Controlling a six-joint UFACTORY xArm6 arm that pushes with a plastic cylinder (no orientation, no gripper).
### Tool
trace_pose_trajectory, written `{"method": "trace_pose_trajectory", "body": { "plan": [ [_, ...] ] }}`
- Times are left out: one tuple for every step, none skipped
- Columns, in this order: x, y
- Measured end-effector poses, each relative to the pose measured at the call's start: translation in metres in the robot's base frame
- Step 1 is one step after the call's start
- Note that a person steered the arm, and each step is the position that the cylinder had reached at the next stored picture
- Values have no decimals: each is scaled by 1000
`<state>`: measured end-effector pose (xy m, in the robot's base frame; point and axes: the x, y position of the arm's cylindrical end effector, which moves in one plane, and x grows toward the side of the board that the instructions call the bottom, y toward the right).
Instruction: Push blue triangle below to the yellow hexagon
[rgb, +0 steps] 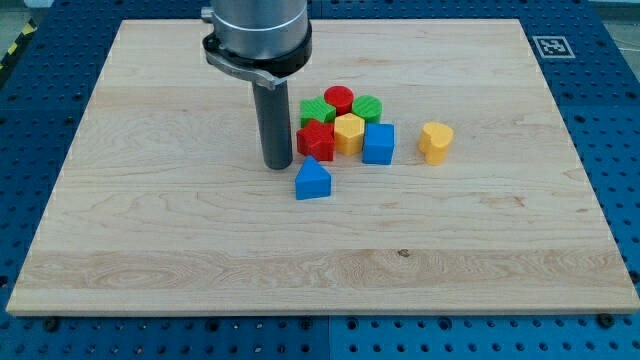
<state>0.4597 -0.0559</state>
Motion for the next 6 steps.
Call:
{"method": "trace_pose_trajectory", "body": {
  "plan": [
    [15,-1],
    [35,-1],
    [49,-1],
    [47,3],
    [46,11],
    [46,24]
  ]
}}
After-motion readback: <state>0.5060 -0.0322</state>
